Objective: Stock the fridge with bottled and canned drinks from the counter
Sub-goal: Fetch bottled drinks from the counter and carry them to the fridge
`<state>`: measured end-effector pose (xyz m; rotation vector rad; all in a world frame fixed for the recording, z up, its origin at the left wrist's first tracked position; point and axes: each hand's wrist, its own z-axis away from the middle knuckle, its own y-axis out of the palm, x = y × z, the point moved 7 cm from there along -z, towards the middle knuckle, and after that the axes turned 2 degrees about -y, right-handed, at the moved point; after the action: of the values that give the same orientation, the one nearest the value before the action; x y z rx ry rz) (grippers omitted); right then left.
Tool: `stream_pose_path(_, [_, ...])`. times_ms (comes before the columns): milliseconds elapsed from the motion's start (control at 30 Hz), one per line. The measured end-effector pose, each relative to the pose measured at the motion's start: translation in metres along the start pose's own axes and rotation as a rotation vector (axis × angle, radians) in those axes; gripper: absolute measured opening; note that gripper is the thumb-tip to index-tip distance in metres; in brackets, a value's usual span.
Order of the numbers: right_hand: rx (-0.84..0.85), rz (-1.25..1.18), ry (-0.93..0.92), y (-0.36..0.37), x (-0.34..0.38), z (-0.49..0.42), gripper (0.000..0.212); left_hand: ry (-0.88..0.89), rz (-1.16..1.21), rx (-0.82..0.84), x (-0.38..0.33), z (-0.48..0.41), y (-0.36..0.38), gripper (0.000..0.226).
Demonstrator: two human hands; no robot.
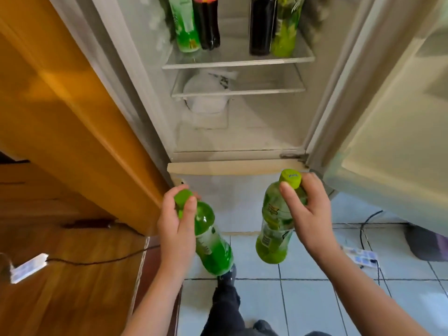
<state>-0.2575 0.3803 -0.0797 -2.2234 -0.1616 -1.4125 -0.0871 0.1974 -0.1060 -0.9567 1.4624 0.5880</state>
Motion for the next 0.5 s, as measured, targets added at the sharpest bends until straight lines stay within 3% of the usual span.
stream_pose_path(233, [-0.039,0.025,-0.048,0.046,-0.008,-0.107,0.012,0.061,0.050,0.139,-0.002,-0.132,0.037,0.018])
stream_pose_path(500, [-0.169,0.029,-0.204,0.063,0.029,-0.236,0.009,0.333,0.047,0.210,-0.070,-0.270,0.059,0.020])
